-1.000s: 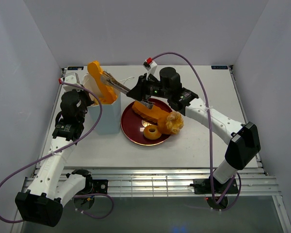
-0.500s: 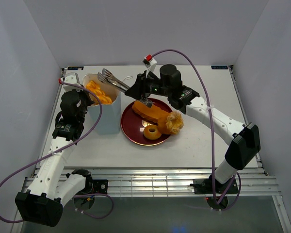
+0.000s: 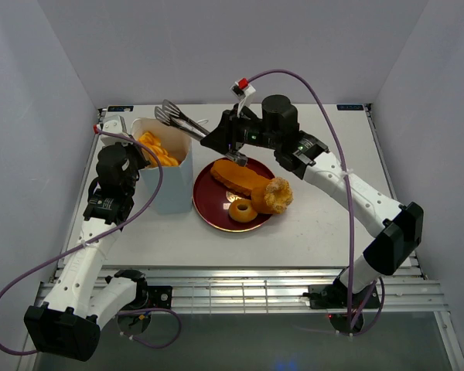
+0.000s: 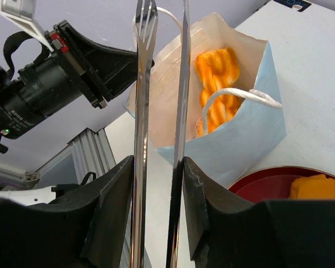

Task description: Place the fake bread into the paper bag

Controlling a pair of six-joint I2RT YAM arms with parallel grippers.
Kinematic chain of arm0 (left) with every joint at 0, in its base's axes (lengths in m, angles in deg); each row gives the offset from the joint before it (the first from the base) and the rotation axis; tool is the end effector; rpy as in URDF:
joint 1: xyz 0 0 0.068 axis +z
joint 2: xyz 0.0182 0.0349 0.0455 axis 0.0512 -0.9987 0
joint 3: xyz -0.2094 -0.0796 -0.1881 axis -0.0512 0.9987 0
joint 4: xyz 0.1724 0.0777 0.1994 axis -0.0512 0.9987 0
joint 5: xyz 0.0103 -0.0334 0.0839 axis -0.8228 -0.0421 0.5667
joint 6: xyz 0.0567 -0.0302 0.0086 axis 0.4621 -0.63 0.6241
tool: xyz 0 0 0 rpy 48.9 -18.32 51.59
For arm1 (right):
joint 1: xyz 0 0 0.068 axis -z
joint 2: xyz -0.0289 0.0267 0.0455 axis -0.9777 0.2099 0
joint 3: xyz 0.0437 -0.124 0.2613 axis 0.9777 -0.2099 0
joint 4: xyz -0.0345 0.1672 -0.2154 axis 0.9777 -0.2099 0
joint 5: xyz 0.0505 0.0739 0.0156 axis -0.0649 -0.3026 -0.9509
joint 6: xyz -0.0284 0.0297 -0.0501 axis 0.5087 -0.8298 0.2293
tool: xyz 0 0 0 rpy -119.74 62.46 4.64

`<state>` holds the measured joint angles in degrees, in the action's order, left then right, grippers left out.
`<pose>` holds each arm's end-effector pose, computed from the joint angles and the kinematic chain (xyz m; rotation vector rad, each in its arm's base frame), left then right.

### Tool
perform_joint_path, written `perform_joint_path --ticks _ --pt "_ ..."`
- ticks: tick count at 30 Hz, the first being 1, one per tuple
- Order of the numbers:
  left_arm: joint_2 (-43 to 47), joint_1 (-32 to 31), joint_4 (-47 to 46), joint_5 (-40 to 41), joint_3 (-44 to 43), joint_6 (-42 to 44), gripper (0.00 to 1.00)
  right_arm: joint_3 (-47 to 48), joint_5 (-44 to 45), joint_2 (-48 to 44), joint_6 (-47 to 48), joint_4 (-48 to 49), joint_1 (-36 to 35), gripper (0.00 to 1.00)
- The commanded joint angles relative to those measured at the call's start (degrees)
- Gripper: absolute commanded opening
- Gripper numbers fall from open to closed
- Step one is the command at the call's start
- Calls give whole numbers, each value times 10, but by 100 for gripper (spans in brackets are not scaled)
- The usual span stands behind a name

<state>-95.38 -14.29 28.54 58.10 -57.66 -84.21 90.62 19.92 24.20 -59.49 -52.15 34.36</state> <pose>0.2325 -0.0313 0.3704 -0.2592 1.7313 -0.0570 0.2806 0.2931 0.4469 -0.6298 1.6577 1.1806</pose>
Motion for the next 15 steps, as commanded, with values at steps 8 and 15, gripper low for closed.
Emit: perform_joint_path --ticks 8,15 --pt "9 2 -4 -6 -9 1 0 -50 116 -191 28 -39 -1 43" --pt "9 2 -4 -5 -8 1 0 -150 185 -293 33 -96 0 43"
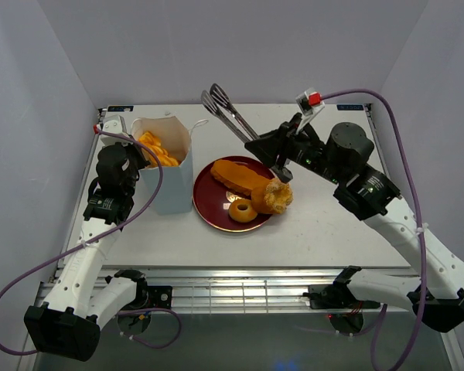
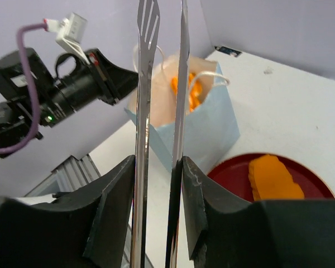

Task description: Place the fake bread into the paper bag

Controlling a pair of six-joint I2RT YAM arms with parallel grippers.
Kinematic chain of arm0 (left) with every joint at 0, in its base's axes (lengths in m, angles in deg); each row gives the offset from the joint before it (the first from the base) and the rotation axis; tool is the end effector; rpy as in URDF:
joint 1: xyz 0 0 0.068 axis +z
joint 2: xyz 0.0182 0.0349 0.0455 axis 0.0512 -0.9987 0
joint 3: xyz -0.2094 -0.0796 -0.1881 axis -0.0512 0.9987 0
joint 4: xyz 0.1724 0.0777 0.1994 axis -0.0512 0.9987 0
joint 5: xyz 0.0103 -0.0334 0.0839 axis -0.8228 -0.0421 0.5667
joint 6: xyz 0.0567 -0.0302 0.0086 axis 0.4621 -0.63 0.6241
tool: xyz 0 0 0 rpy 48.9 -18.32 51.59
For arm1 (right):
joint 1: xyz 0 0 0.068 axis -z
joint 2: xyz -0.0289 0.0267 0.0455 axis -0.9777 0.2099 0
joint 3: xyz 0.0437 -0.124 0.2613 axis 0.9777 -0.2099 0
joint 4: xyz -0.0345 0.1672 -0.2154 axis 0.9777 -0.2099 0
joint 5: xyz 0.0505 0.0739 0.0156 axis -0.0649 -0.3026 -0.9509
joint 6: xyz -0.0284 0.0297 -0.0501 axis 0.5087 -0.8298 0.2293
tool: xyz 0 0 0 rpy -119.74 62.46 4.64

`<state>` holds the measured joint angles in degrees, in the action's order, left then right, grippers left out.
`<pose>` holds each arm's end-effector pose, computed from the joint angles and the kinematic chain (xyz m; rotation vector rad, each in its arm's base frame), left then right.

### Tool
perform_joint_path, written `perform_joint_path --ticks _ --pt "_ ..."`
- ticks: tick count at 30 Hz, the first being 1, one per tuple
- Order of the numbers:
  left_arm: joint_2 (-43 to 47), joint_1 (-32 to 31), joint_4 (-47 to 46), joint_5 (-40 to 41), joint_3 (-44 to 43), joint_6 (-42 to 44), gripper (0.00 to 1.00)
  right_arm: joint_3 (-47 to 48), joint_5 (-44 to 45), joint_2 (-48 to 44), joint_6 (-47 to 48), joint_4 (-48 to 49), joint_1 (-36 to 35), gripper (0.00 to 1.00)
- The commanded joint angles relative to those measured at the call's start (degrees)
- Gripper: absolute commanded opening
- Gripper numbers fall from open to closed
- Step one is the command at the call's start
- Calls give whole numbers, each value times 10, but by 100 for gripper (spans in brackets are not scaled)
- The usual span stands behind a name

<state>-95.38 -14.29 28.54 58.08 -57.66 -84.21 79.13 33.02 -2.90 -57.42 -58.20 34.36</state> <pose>0.2325 -0.0313 0.3704 -0.2589 1.7314 -0.0573 0.1779 0.1802 0.5062 -0.4413 1.4929 1.0179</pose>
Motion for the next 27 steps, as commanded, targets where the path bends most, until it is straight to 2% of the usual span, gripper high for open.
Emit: perform_joint_path --ticks 1,9,13,18,22,27 --pt "8 2 -5 -6 -8 1 0 -59 60 -32 15 -44 0 43" --pt "7 2 -3 -6 -10 1 0 -162 89 -127 28 -146 0 44" --pt "6 2 -3 -9 -10 1 0 -199 70 -157 55 -191 0 44" --pt "6 3 -3 -11 -9 0 0 -235 1 -121 78 -264 -1 43" --pt "3 2 -2 -10 -10 1 0 -288 -23 -118 83 -249 -2 43" --pt "0 2 -2 -13 -10 1 0 -305 -38 -101 95 -254 -5 46"
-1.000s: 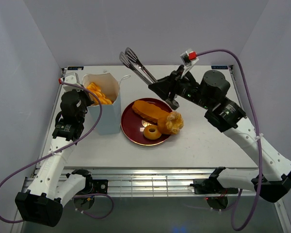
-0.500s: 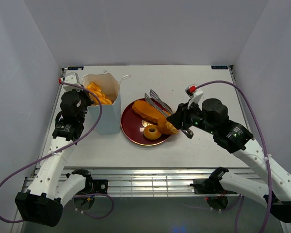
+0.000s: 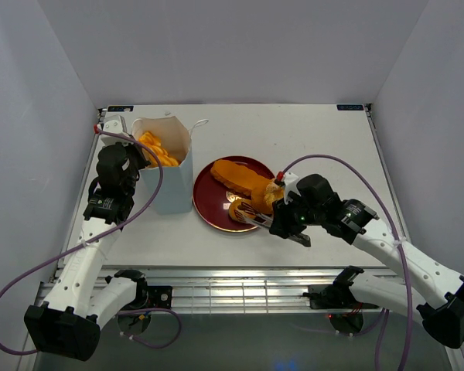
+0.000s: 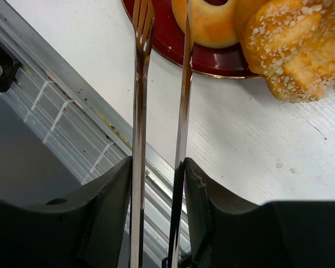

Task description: Place the fake bread into the paper bag

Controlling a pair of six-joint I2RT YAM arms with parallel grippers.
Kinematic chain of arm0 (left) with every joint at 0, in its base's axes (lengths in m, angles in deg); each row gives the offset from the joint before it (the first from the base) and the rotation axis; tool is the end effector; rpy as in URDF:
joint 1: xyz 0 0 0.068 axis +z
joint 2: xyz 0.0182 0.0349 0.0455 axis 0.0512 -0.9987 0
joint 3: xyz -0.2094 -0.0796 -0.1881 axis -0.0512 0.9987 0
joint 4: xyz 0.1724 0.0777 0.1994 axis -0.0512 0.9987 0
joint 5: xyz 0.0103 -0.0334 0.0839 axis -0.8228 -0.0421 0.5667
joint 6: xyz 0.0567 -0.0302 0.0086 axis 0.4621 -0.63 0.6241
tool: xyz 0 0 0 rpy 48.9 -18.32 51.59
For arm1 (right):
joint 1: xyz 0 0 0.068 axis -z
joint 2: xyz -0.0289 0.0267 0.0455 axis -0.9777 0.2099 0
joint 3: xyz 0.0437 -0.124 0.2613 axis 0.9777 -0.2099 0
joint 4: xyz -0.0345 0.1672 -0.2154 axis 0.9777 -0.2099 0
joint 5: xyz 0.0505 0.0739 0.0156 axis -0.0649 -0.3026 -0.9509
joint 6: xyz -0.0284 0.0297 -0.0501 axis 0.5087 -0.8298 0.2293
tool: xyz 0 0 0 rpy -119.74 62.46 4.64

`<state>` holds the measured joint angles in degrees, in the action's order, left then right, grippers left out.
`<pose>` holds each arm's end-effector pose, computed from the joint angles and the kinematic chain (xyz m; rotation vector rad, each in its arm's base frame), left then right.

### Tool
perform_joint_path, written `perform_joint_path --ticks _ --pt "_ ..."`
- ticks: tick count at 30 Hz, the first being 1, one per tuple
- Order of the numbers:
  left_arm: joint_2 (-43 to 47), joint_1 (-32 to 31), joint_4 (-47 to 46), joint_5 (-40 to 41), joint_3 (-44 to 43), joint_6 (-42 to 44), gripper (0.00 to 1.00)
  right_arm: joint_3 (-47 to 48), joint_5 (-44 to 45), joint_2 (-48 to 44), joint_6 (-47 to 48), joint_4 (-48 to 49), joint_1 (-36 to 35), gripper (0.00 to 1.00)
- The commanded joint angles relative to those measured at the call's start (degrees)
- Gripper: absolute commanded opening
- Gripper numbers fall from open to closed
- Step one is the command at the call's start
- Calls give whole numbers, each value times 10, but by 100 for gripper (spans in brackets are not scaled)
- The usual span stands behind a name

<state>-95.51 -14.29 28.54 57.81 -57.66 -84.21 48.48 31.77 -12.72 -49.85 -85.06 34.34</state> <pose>0.2331 -0.0317 0.3699 -0.2554 1.7344 -0.0608 0.1453 0.1509 0.2942 -0.7209 2.2836 0.6991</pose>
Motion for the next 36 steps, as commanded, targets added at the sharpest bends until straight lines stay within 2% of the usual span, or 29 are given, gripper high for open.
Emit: perform_joint_path --ticks 1,13,36 --pt "0 3 -1 -12 -11 1 0 -2 -24 -1 24 15 -6 47" --pt "0 3 -1 -15 -11 1 0 4 6 26 51 27 -7 52" --pt "-2 2 -1 -18 -12 1 0 65 14 84 91 50 -12 52"
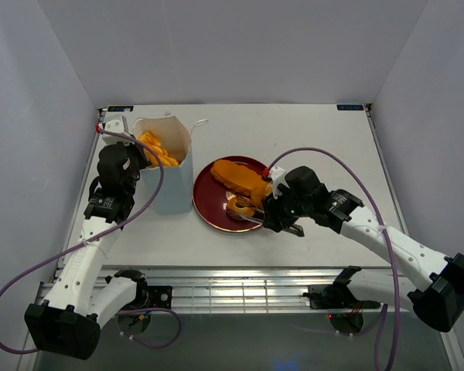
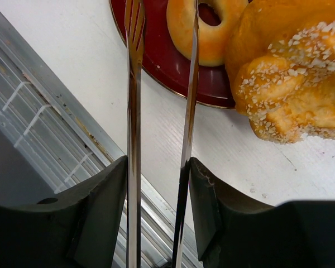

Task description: Place the fake bread into the paper bag

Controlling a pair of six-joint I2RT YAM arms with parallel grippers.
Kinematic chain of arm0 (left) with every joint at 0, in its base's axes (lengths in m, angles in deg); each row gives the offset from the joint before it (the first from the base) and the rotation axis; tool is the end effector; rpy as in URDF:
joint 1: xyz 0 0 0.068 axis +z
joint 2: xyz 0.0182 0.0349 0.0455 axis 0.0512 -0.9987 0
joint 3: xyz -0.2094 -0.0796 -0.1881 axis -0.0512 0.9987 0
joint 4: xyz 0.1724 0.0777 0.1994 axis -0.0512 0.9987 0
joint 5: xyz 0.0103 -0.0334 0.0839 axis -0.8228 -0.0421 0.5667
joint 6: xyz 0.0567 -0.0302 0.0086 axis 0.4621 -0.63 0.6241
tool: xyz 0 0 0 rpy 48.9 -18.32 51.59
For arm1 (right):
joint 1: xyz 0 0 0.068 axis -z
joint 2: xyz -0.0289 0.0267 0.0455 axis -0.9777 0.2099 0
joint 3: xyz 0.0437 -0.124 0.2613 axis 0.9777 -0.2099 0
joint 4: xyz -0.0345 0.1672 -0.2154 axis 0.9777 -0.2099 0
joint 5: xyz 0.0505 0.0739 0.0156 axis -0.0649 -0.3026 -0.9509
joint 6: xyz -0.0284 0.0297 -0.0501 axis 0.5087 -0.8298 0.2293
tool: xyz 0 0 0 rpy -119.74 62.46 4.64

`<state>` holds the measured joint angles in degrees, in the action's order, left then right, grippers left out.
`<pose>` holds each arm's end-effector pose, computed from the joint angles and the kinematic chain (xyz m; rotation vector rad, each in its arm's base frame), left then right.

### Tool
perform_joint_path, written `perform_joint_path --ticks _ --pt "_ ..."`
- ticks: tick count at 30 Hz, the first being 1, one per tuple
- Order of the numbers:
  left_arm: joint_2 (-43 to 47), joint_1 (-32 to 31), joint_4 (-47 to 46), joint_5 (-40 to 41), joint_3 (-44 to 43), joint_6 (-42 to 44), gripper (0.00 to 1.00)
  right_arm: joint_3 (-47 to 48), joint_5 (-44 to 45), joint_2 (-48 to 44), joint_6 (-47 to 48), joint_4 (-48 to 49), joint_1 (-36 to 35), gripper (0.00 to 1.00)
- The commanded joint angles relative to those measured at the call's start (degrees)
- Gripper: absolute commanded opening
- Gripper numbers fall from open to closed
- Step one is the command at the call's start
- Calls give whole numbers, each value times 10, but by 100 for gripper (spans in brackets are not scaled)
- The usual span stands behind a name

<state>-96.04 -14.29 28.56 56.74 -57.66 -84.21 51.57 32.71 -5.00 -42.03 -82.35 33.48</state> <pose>0.2355 -0.0331 0.3679 -0.2414 1.7470 -0.0744 0.1661 0.1745 0.2900 -0.8846 2.2394 0.6125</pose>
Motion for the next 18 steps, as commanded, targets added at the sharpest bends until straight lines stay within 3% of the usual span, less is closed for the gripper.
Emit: perform_joint_path --ticks 1,18 --pt "2 2 0 -6 -13 0 0 38 9 11 14 19 -4 52" --pt "3 2 0 -7 -13 1 0 20 -18 50 23 34 -3 52"
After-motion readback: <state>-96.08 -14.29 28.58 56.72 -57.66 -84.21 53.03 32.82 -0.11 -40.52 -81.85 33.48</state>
